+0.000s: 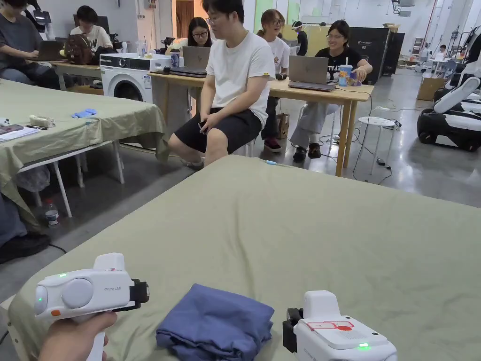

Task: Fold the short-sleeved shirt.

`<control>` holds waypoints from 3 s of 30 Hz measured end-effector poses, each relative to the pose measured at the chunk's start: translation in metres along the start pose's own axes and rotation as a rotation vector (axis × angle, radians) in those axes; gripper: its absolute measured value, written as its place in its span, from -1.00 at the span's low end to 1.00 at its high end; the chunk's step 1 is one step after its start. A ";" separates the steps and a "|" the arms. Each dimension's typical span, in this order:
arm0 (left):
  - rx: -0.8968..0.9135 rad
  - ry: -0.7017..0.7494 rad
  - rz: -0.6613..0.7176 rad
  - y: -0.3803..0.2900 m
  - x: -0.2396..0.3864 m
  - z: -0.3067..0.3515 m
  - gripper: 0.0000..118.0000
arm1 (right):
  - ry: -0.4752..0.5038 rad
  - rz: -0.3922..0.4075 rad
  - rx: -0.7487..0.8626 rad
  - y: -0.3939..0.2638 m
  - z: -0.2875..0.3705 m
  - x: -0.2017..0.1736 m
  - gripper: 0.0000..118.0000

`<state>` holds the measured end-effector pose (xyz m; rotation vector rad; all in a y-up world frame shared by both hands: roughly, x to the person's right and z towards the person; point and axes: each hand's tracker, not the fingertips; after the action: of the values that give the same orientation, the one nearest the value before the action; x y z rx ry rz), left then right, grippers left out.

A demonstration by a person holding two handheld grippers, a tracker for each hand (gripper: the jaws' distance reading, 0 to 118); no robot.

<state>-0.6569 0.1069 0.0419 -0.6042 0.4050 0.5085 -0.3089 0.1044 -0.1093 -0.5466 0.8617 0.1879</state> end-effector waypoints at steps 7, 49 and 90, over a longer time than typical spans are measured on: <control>0.035 0.019 -0.171 -0.025 0.089 -0.006 -1.00 | -0.040 -0.030 0.028 -0.006 0.033 0.040 -1.00; 0.589 -0.236 -0.594 -0.082 0.497 0.093 -0.83 | -0.610 -0.070 0.391 -0.013 0.339 0.305 -0.84; 0.617 -0.216 -0.592 -0.086 0.488 0.086 1.00 | -0.710 -0.177 0.354 0.010 0.342 0.289 1.00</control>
<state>-0.1990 0.2612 -0.0993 -0.0506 0.1450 -0.1285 0.1025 0.2765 -0.1543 -0.1904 0.1428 0.0539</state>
